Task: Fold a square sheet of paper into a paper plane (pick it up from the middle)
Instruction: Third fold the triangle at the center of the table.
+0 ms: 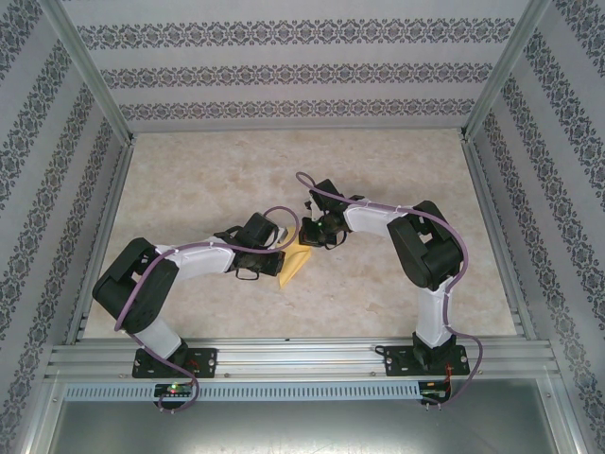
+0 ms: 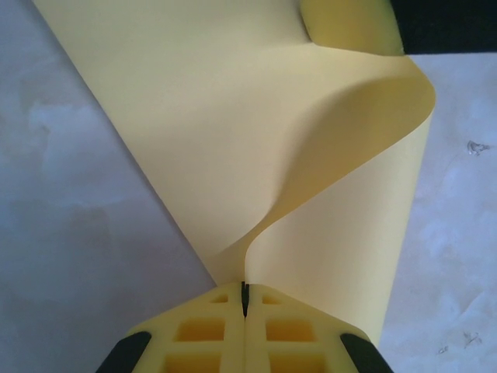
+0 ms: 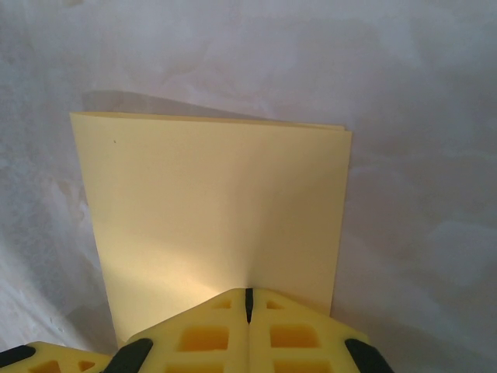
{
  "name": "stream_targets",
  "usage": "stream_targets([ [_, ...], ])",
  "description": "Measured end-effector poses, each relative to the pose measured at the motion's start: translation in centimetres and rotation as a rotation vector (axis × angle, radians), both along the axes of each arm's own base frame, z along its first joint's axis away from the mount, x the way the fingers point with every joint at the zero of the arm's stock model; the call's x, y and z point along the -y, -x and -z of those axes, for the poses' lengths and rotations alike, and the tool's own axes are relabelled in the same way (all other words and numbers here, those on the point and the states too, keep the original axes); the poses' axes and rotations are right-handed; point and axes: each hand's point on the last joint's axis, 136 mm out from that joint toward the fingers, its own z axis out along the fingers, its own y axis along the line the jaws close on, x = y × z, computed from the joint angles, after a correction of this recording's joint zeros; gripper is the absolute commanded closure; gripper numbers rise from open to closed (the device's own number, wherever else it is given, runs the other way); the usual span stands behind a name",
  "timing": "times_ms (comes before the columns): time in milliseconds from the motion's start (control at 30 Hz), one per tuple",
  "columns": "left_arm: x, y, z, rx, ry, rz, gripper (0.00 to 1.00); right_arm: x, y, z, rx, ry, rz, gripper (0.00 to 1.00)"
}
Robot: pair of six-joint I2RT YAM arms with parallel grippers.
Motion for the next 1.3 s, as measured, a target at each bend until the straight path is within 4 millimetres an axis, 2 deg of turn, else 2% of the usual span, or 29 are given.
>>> stream_targets([
  [300,0.2,-0.2,-0.2,0.01,0.007,0.005,1.0,0.0,0.0,0.0,0.0,0.0,0.0,0.97],
  [700,0.2,-0.6,0.4,0.001,-0.014,-0.001,1.0,0.0,0.0,0.0,0.0,0.0,0.0,0.97],
  [1033,0.3,-0.6,0.4,0.0,-0.011,-0.001,1.0,0.3,-0.1,-0.3,0.001,0.001,0.008,0.94],
  [1133,0.3,-0.6,0.4,-0.001,-0.01,0.0,1.0,0.7,-0.4,-1.4,0.016,-0.013,0.019,0.93],
  [1300,0.4,-0.6,0.4,-0.001,-0.005,0.001,1.0,1.1,-0.5,-5.9,0.113,-0.094,0.049,0.93],
])
